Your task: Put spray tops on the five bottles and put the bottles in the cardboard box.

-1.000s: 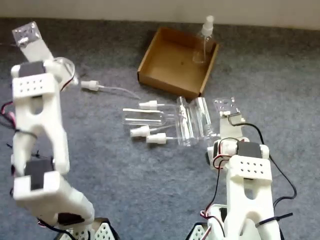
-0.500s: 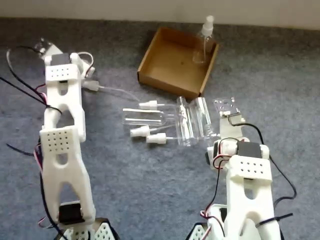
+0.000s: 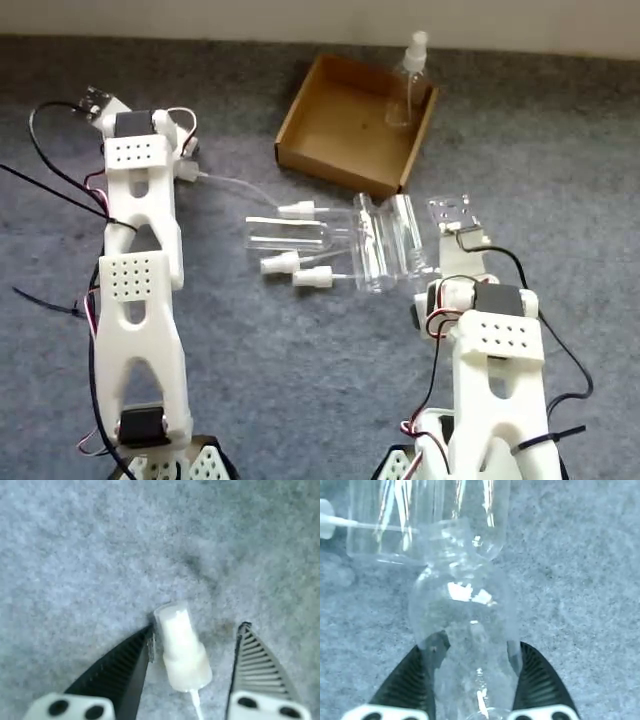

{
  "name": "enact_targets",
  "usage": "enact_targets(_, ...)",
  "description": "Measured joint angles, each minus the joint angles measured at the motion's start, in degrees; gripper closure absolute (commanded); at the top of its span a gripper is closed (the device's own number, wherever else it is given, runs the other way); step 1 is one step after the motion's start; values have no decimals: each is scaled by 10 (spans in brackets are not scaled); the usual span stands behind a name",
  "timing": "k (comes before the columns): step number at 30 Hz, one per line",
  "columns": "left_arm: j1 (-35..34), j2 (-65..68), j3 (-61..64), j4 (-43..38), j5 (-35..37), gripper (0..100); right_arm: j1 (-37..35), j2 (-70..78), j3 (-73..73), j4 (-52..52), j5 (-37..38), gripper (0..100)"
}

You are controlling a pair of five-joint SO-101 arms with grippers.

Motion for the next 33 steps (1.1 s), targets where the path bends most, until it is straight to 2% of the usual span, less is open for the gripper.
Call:
enact_targets(4, 13, 0, 0, 5, 0, 827, 0, 0, 0, 0, 0, 994)
enact_targets(10, 16, 23, -6, 4, -26, 989, 0, 0, 0, 0, 0, 994)
enact_targets(18, -6, 32, -21, 18, -58, 995, -4, 0, 0, 0, 0, 994)
enact_targets(24, -41, -2, -127, 124, -165, 995, -59, 0, 0, 0, 0, 994)
enact_targets(29, -87, -160, -115, 150, -277, 996, -106, 0, -17, -29, -10, 994)
enact_targets(33, -120, -297, -62, 156, -391, 996, -113, -43, -36, -50, -60, 994)
